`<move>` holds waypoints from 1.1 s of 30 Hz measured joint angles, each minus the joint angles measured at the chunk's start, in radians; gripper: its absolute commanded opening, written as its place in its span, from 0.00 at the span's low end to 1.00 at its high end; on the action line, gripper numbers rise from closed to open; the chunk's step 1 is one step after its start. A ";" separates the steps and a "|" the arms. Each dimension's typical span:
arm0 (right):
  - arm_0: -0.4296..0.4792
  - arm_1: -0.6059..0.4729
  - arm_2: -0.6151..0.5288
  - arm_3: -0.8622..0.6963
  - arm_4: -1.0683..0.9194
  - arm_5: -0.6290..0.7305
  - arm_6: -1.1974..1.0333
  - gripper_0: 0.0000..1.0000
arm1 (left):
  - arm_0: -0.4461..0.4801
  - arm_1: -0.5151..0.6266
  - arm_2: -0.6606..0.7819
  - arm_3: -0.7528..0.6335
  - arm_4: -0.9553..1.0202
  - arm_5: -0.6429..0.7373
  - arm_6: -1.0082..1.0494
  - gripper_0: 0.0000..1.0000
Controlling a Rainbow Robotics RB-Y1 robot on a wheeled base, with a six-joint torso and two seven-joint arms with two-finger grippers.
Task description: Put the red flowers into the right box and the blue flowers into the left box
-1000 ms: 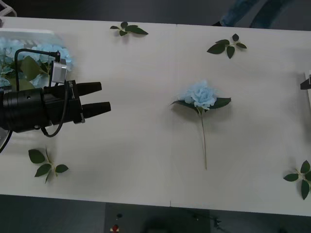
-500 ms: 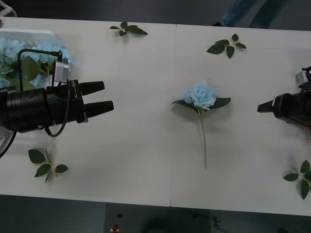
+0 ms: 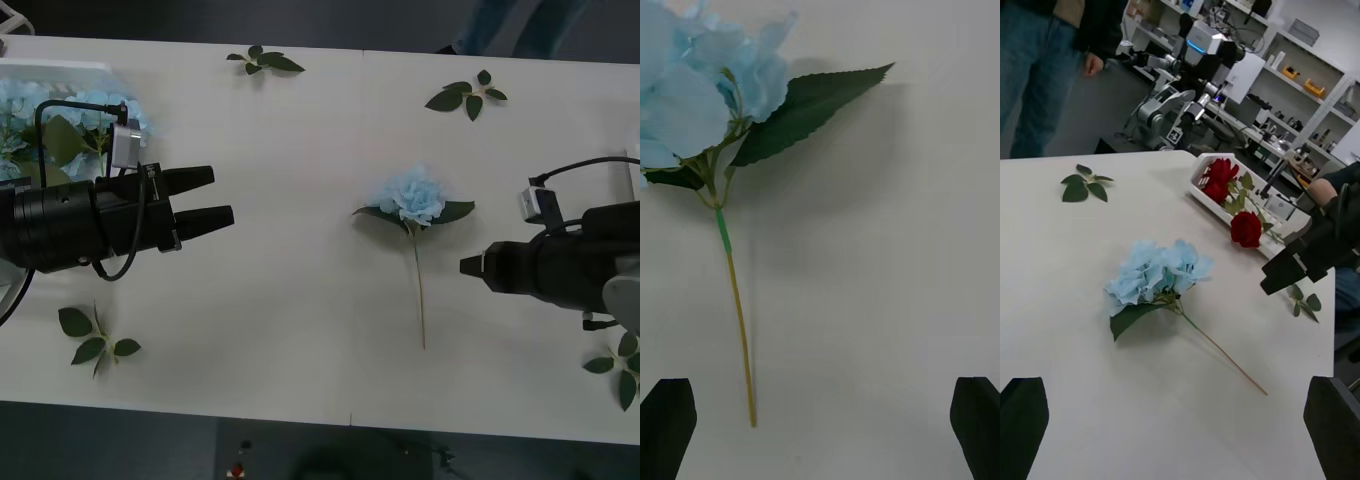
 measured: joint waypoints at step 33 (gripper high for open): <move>-0.325 0.337 0.277 0.531 0.376 -0.187 -0.002 1.00 | 0.000 0.000 -0.003 0.000 0.000 0.000 0.000 1.00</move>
